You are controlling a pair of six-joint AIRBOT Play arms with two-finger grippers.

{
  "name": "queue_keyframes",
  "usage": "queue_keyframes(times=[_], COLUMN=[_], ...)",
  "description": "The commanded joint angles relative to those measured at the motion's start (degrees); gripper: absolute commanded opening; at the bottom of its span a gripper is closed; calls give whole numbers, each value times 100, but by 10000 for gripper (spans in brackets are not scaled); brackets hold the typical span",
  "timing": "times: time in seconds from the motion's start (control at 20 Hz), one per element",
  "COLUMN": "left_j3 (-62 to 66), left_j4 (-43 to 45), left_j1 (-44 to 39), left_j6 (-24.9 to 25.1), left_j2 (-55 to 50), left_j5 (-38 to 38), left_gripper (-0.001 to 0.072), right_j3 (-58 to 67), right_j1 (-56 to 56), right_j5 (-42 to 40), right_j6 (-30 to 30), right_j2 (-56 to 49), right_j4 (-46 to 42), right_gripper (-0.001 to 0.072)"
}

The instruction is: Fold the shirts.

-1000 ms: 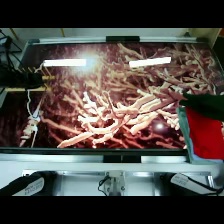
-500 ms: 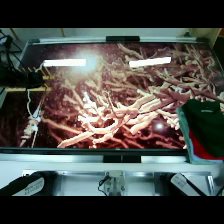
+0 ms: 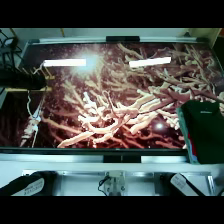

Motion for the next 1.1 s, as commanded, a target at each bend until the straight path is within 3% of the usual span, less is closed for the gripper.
queue_keyframes(times=[0.0, 0.1, 0.15, 0.2, 0.25, 0.3, 0.4, 0.45, 0.6, 0.75, 1.05], left_j3=[378, 741, 835, 839, 835, 754, 120, -247, -433, -334, -337], left_j4=[1633, 2680, 2719, 2509, 2046, 1443, 264, 140, 586, 861, 896], left_j1=[-592, -1132, -1314, -1429, -1486, -1493, -1495, -1493, -1484, -1460, -1447], left_j6=[-256, -525, -763, -905, -938, -927, -616, -890, -1515, -1491, -1495], left_j2=[-374, -859, -1075, -1237, -1392, -1467, -1279, -1102, -916, -927, -931], left_j5=[-1003, -1565, -1556, -1449, -1434, -1432, -927, -619, -455, -391, -389], left_gripper=[30, 31, 34, 147, 512, 720, 720, 719, 638, 639, 640], right_j3=[1585, 1862, 1853, 1818, 1768, 1753, 1722, 1639, 1386, 1388, 1388], right_j1=[778, 1709, 2181, 2643, 2951, 3178, 3442, 3576, 3930, 4155, 4144], right_j5=[-1602, -2055, -1928, -1552, -1038, -400, 509, 730, 343, 317, 302], right_j6=[37, 39, 42, 24, -96, -201, -229, -299, -319, -323, -323], right_j2=[4, -2, -72, -269, -538, -903, -1537, -1698, -1698, -1698, -1698], right_j4=[-55, 280, 601, 1117, 1644, 2188, 2940, 3158, 2979, 2603, 2695], right_gripper=[519, 519, 521, 547, 590, 590, 590, 590, 590, 590, 590])
